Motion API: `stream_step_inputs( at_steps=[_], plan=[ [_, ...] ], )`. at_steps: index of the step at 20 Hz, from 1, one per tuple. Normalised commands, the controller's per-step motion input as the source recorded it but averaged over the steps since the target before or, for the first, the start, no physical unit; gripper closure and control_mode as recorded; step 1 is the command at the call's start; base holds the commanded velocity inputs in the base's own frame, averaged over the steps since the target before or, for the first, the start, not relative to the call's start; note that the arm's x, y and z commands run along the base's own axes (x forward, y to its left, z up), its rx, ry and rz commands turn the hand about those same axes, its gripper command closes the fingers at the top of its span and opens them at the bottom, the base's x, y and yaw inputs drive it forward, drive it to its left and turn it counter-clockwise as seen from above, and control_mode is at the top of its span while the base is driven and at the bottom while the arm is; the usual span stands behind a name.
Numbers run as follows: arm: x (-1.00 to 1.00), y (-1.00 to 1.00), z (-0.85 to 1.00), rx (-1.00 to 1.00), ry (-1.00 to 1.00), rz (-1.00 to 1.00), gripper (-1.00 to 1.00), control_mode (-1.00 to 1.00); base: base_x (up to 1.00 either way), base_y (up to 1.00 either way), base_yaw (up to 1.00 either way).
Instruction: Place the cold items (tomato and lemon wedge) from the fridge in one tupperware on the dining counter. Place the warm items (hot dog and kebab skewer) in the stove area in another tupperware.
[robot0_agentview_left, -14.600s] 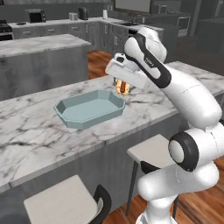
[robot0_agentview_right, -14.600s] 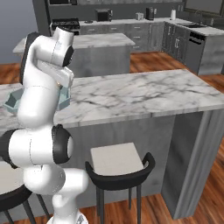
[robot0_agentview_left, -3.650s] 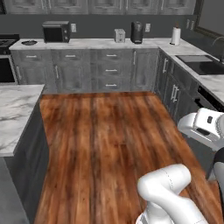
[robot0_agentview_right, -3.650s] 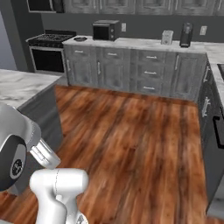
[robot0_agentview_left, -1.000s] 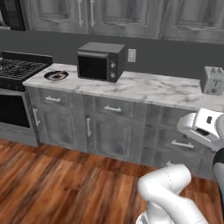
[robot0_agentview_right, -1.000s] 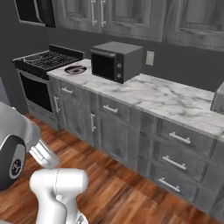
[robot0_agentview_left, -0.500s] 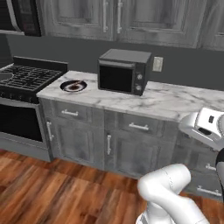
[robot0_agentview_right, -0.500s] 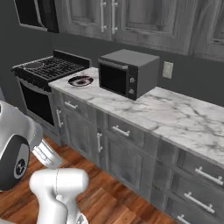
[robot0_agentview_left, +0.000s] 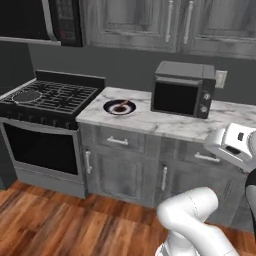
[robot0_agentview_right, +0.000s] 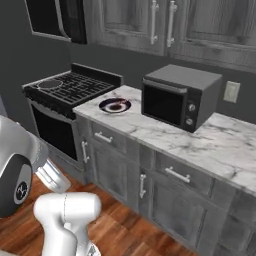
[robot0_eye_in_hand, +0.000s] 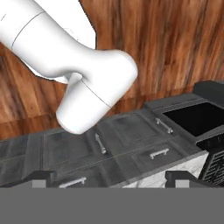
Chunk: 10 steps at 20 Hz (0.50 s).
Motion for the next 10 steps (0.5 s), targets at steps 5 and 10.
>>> stream_step_inputs(
  at_steps=[5,10],
  plan=[
    [0.00,0.00,0.00,0.00,0.00,0.00,-1.00,1.00,0.74,0.59,-0.21],
    [0.00,0.00,0.00,0.00,0.00,0.00,-1.00,1.00,0.68,0.53,-0.25]
  ],
)
